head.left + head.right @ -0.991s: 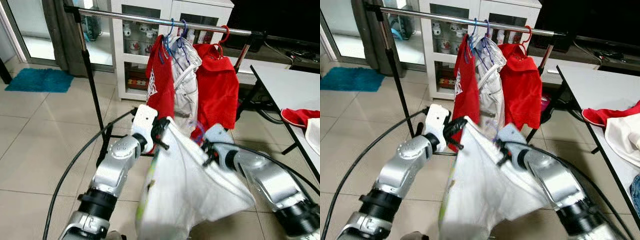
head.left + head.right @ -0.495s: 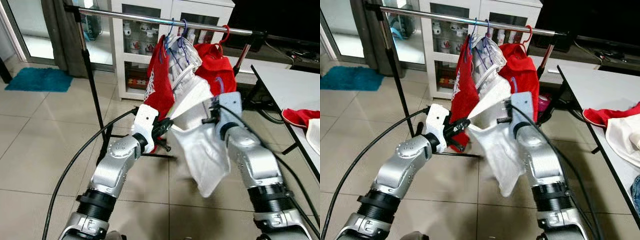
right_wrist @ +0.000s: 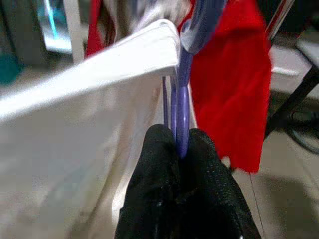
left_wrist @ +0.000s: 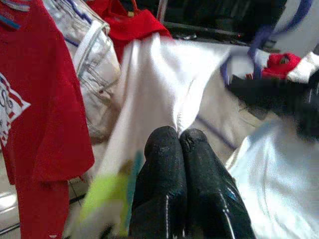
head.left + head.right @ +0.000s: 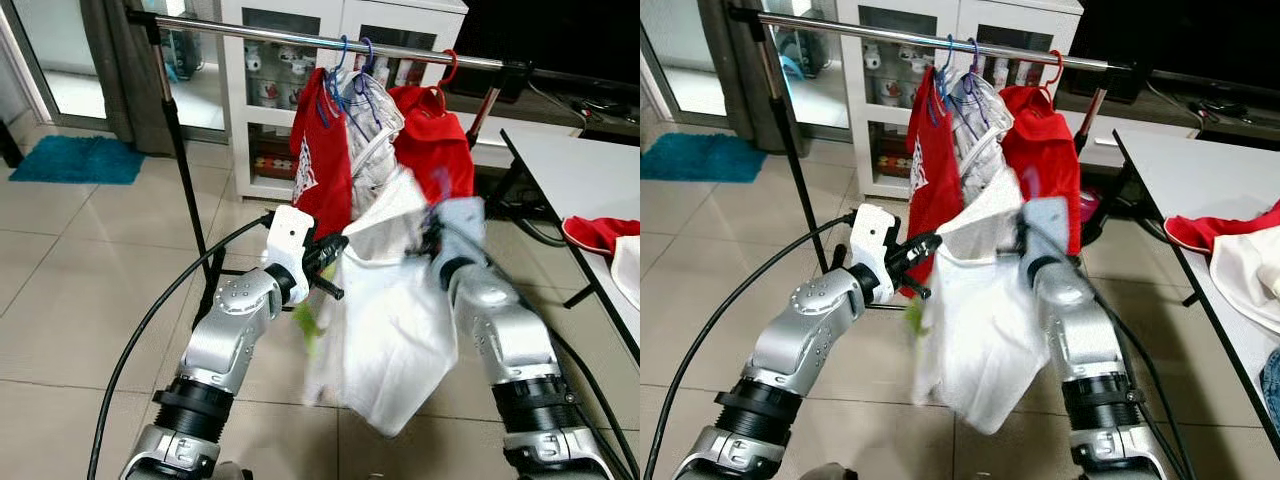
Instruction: Hang hanger
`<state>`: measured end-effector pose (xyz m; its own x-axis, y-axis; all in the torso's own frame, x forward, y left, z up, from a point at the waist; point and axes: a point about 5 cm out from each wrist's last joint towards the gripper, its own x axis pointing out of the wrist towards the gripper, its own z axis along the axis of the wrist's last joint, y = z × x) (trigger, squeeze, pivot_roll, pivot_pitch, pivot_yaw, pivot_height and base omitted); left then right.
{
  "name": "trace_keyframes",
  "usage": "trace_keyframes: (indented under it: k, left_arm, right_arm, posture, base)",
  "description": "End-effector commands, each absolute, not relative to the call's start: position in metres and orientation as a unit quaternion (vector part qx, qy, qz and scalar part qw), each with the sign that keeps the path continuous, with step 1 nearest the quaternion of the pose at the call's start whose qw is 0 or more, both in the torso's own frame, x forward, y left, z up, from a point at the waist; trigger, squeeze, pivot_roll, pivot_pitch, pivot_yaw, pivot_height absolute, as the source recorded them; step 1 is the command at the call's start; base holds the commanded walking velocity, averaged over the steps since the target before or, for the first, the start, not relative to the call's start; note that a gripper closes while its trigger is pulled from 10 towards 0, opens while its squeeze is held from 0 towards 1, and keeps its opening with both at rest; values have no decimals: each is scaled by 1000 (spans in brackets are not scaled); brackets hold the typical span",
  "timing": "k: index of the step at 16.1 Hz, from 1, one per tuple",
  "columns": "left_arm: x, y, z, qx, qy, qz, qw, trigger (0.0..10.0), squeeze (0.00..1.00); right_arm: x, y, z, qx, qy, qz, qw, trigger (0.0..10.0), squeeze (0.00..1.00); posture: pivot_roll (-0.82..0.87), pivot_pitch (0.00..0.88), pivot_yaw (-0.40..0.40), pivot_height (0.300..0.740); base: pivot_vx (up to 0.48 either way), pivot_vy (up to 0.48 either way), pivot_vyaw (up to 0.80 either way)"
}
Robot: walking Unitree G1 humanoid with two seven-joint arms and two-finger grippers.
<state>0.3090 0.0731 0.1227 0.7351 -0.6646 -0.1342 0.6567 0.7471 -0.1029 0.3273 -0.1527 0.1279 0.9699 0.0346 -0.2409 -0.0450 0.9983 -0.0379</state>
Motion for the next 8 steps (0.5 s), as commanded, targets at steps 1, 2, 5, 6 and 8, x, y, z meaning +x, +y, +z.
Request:
trace_keyframes:
  k: [1,2,5,6,8]
  left_arm:
    - [304,64,123,-10,87,-381,920,0,0]
    - [304,64,121,-6,89,-384,919,0,0]
    - [307,65,122,-3,83,-367,927,7490,0]
    - [308,66,126,-21,76,-363,929,10000,0]
    - [308,65,133,-53,63,-371,925,10000,1000]
  right_arm:
    - [333,-159,152,2,60,10,998,10000,0]
    - [333,-159,154,5,54,12,998,10000,0]
    - [334,-150,157,1,45,53,998,10000,0]
    - [334,-146,156,1,44,65,997,10000,0]
    - [333,-144,154,-1,45,73,996,10000,0]
  posture:
    - [-137,0,-93,740]
    - [-138,0,-93,740]
    - [-135,0,-100,740]
    - [-134,0,-101,740]
    - [-134,0,-103,740]
  base:
    - [0,0,0]
    - [0,0,0]
    - [0,0,0]
    - [0,0,0]
    - [0,0,0]
